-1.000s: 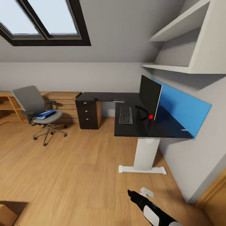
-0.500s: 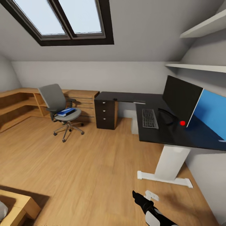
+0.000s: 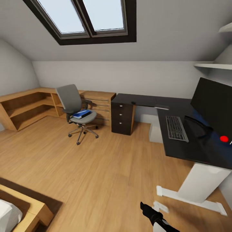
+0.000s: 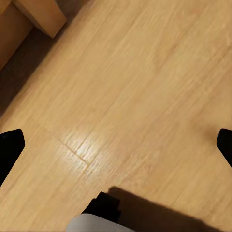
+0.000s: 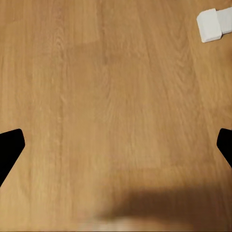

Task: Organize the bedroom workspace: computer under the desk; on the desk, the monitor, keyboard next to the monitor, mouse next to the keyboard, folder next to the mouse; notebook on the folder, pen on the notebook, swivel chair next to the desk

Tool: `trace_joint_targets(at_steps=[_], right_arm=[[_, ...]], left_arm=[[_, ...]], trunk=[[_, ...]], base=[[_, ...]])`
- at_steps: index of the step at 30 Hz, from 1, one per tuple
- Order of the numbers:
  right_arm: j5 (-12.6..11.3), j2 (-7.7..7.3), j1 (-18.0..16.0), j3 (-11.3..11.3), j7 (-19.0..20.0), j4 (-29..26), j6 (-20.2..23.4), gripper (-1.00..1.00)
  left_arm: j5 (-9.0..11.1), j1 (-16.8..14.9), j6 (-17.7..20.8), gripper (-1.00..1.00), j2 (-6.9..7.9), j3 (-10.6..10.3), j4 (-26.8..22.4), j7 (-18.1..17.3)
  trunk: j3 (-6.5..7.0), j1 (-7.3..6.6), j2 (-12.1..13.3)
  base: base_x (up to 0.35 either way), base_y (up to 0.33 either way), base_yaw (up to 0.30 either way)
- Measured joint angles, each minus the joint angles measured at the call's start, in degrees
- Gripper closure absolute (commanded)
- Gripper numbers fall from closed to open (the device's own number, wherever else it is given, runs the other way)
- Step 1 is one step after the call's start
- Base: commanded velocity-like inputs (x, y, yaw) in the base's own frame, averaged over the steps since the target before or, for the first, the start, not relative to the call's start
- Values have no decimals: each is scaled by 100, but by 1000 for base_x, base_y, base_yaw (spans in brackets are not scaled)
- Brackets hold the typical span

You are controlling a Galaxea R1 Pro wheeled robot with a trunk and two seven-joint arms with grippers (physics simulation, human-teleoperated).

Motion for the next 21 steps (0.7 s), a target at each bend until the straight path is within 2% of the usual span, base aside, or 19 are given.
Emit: trace_joint_targets(at_steps=[7, 8, 10, 13, 21], right_arm=[[2, -26, 0, -6, 0, 106, -3, -100], [0, -64, 0, -14, 0, 154, -12, -100], [-5, -125, 0, -7, 0, 182, -182, -100], [-5, -110, 0, 6, 0, 202, -579, -100], [1, -97, 1, 12, -1, 304, -898, -100]], left_arm=[[3, 0, -4, -100, 75, 44, 9, -2], [2, -1, -7, -100, 81, 52, 9, -2], [-14, -1, -20, -100, 80, 64, 9, -1], [-30, 0, -41, -100, 77, 76, 9, -1], [-62, 2, -64, -100, 72, 57, 9, -8]], trunk=[[-48, 0, 0], [-55, 0, 0], [-69, 0, 0], [-80, 0, 0], [-76, 0, 0]], base=[[336, 3, 178], [338, 5, 165], [338, 47, 159], [334, 112, 151], [301, 199, 129]])
